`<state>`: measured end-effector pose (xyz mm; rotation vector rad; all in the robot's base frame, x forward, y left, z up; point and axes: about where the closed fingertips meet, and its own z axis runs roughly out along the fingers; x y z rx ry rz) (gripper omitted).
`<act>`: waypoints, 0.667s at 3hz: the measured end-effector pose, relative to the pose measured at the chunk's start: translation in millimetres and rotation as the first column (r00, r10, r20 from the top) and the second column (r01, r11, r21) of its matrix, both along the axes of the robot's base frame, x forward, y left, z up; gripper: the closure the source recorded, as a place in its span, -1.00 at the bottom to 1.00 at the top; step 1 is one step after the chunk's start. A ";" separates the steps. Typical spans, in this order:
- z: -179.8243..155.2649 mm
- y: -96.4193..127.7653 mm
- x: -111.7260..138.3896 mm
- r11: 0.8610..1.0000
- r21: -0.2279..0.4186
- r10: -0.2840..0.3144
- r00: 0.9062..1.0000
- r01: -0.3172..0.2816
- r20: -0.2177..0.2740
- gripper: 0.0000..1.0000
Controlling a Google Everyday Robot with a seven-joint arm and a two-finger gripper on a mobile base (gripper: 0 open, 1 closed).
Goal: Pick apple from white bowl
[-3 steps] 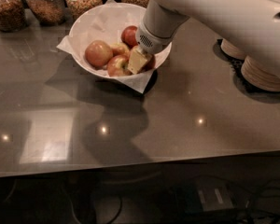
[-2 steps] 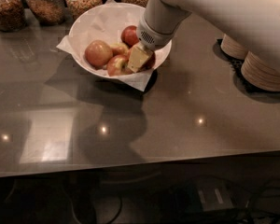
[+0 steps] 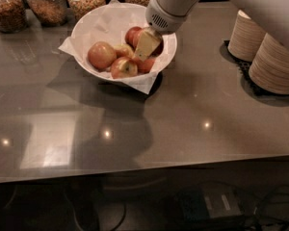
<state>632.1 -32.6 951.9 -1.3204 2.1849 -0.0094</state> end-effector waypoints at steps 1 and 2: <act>29.9 -8.9 4.5 0.998 0.036 0.054 0.997 -0.056 0.061 1.00; 74.7 -21.0 6.7 0.988 0.082 0.116 0.981 -0.130 0.154 1.00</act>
Offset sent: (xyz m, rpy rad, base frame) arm 0.0076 -0.0392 0.1350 0.1572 -0.2679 0.2089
